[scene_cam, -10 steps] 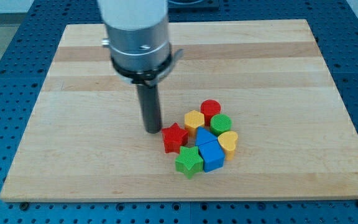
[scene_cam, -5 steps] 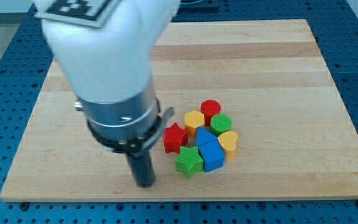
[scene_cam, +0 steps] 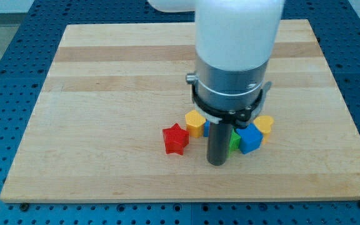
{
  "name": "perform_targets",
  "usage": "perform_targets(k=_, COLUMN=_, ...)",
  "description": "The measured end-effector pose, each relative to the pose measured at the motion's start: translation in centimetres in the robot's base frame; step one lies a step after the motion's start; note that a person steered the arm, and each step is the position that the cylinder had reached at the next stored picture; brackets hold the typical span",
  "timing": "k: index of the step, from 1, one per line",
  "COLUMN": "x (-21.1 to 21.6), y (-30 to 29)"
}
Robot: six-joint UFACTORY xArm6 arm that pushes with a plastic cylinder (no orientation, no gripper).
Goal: Slide blue triangle along with blue cube towards bottom center
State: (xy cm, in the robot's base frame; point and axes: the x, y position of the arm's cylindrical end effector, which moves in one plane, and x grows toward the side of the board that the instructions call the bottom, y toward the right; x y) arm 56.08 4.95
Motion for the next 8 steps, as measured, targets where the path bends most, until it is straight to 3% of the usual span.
perform_targets(k=2, x=2.4, y=-3.8)
perform_targets(k=5, x=-2.8, y=-8.1)
perform_targets(k=7, x=-3.3, y=-13.7)
perform_targets(k=8, x=-5.5, y=-13.8)
